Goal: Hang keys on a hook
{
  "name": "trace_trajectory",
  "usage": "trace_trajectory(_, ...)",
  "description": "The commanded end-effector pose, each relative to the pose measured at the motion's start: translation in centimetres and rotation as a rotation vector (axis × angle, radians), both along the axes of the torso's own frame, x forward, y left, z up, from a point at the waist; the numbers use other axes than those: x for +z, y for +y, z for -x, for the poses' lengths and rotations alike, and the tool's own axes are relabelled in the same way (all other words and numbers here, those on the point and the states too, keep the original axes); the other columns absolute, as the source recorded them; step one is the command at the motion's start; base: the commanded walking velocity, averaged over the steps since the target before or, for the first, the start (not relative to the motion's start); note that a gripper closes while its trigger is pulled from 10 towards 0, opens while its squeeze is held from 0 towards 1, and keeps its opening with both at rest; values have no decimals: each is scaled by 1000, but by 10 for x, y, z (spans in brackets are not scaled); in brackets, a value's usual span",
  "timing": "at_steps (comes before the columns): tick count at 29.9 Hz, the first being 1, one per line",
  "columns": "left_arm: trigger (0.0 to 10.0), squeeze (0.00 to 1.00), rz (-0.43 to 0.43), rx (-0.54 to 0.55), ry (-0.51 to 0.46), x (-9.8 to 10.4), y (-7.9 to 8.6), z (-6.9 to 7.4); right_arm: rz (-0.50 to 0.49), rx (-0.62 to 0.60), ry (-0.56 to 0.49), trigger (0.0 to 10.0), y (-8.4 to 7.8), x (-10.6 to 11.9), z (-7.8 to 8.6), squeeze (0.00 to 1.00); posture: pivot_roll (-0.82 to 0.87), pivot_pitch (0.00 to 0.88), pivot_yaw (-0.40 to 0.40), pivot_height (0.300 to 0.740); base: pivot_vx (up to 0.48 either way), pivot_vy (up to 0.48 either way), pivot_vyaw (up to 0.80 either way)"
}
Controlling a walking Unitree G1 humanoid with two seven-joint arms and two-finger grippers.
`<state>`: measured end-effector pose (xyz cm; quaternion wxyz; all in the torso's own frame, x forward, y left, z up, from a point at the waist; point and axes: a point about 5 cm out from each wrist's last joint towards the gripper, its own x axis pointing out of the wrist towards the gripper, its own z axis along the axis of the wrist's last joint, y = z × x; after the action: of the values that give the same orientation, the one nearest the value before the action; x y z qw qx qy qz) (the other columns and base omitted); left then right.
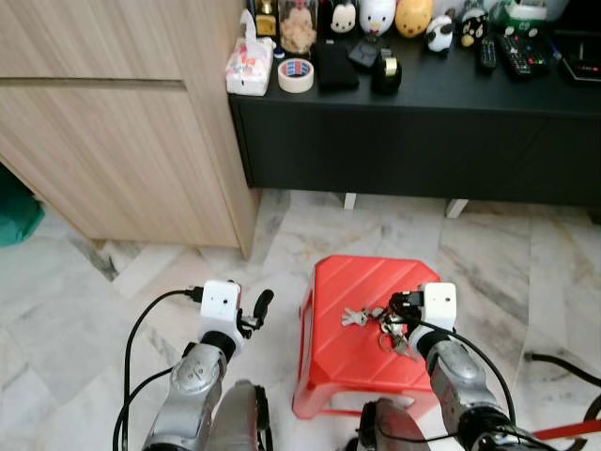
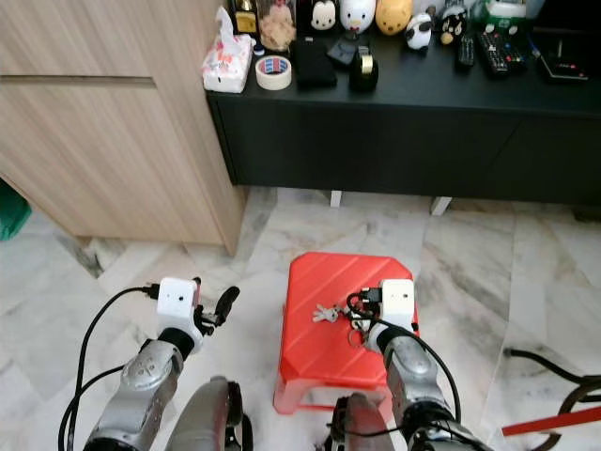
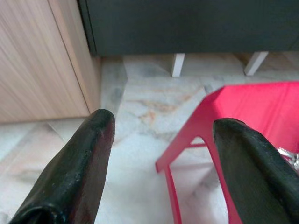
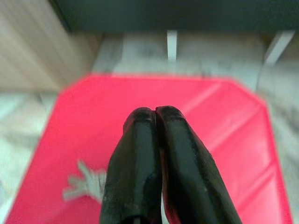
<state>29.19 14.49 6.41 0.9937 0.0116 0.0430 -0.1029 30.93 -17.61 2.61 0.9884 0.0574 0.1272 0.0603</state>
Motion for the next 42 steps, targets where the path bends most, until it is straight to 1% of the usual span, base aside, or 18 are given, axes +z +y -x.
trace_trajectory(1, 10000, 0, -20, 10, 7, -4, 5, 1, -16, -14, -32, 0, -3, 0, 5, 0, 49, 82, -28, 646, 0, 0, 0)
trace_trajectory(4, 10000, 0, -24, 14, 3, -5, 6, -1, -20, -19, -71, 0, -5, 3, 5, 0, 43, 74, -26, 646, 0, 0, 0)
trace_trajectory(5, 10000, 0, -25, 15, 3, -5, 7, -1, -20, -21, -86, 3529, -6, 5, 5, 0, 36, 66, -24, 646, 0, 0, 0)
trace_trajectory(6, 10000, 0, -26, 16, 3, -6, 7, -2, -21, -21, -99, 10000, -6, 6, 6, 0, 34, 62, -23, 646, 0, 0, 0)
trace_trajectory(9, 10000, 0, -29, 17, 5, -8, 9, -2, -17, -24, -127, 10000, -7, 10, 6, 0, 31, 56, -20, 646, 0, 0, 0)
trace_trajectory(11, 10000, 0, -42, 28, 27, -16, 14, -1, -3, -34, -178, 10000, -9, 16, 10, 0, 25, 35, -13, 646, 0, 0, 0)
trace_trajectory(13, 10000, 0, -46, 36, 42, -20, 17, 0, 3, -39, -197, 10000, -10, 18, 11, 0, 22, 28, -11, 646, 0, 0, 0)
trace_trajectory(17, 10000, 0, -37, 89, 130, -38, 32, 6, 55, -94, -239, 10000, -15, 22, 18, 0, 5, 5, 3, 646, 0, 0, 0)
trace_trajectory(18, 10000, 0, -42, 91, 141, -41, 34, 7, 70, -89, -248, 10000, -14, 24, 19, 0, 4, 4, 4, 646, 0, 0, 0)
trace_trajectory(20, 10000, 0, -48, 96, 159, -46, 35, 10, 86, -90, -257, 10000, -14, 25, 22, 0, 0, 0, 9, 646, 0, 0, 0)
trace_trajectory(24, 10000, 0, -43, 104, 180, -53, 36, 13, 69, -130, -246, 10000, -16, 23, 26, 0, -7, 0, 12, 646, 0, 0, 0)
trace_trajectory(26, 10000, 0, -43, 119, 233, -65, 36, 21, 58, -144, -243, 10000, -13, 21, 32, 0, -7, 0, 15, 646, 0, 0, 0)
trace_trajectory(27, 10000, 0, -48, 121, 244, -67, 36, 23, 59, -150, -244, 10000, -12, 21, 33, 0, -7, 0, 15, 646, 0, 0, 0)
trace_trajectory(30, 10000, 0, -43, 130, 253, -71, 38, 26, 60, -161, -238, 10000, -12, 20, 34, 0, -15, 0, 14, 671, 0, 0, 0)
trace_trajectory(35, 10000, 0, -39, 147, 254, -72, 42, 27, 58, -175, -222, 10000, -13, 19, 35, 0, -10, 0, 11, 696, 0, 0, 0)
trace_trajectory(38, 10000, 0, -36, 175, 302, -79, 48, 32, 51, -179, -206, 10000, -13, 16, 35, 0, -10, 0, 11, 716, 0, 0, 0)
trace_trajectory(39, 10000, 0, -30, 180, 345, -86, 50, 37, 52, -175, -198, 10000, -12, 15, 36, 0, -8, 0, 8, 726, 0, 0, 0)
trace_trajectory(42, 10000, 0, -92, 160, 421, -97, 53, 48, 57, -173, -192, 10000, -12, 14, 37, 0, -7, 0, 7, 740, 0, 0, 0)
